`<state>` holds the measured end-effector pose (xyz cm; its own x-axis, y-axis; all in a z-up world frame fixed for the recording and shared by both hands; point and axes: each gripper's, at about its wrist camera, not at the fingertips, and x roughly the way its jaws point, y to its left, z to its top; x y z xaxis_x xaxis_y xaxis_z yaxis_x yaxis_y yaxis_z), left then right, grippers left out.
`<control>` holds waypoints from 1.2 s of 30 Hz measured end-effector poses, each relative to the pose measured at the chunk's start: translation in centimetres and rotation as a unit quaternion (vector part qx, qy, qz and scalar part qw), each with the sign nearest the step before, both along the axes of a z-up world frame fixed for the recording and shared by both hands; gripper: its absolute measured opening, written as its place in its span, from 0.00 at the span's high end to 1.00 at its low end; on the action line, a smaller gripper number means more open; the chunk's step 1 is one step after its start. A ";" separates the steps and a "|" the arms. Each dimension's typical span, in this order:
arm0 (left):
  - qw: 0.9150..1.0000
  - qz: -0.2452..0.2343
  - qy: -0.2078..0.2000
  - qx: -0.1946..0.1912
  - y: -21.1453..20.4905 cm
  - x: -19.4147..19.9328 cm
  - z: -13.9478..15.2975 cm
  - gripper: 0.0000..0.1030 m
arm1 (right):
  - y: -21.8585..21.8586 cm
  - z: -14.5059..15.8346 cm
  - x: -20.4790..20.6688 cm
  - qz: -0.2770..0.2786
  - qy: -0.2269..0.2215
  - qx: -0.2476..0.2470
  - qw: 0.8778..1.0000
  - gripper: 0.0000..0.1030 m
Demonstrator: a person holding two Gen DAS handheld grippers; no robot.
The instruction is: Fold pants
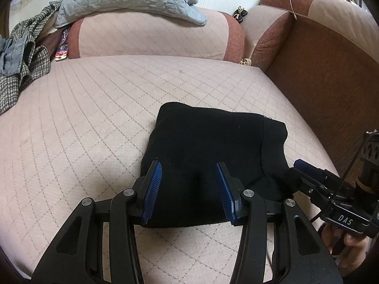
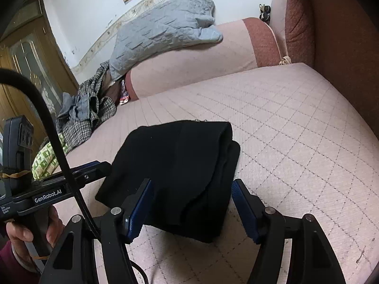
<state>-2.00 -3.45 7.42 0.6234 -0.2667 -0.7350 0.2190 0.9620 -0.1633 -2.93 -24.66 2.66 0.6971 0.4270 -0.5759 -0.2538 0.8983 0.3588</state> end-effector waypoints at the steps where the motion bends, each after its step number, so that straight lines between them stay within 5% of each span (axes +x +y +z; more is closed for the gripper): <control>1: 1.000 0.000 0.001 -0.001 0.0 0.1 -0.1 0.55 | 0.0 -0.1 0.1 0.000 0.002 0.000 1.000 0.36; 36: 1.000 0.023 0.001 0.001 1.3 0.4 -1.2 0.55 | 0.2 -0.5 0.3 -0.002 0.016 0.006 1.000 0.33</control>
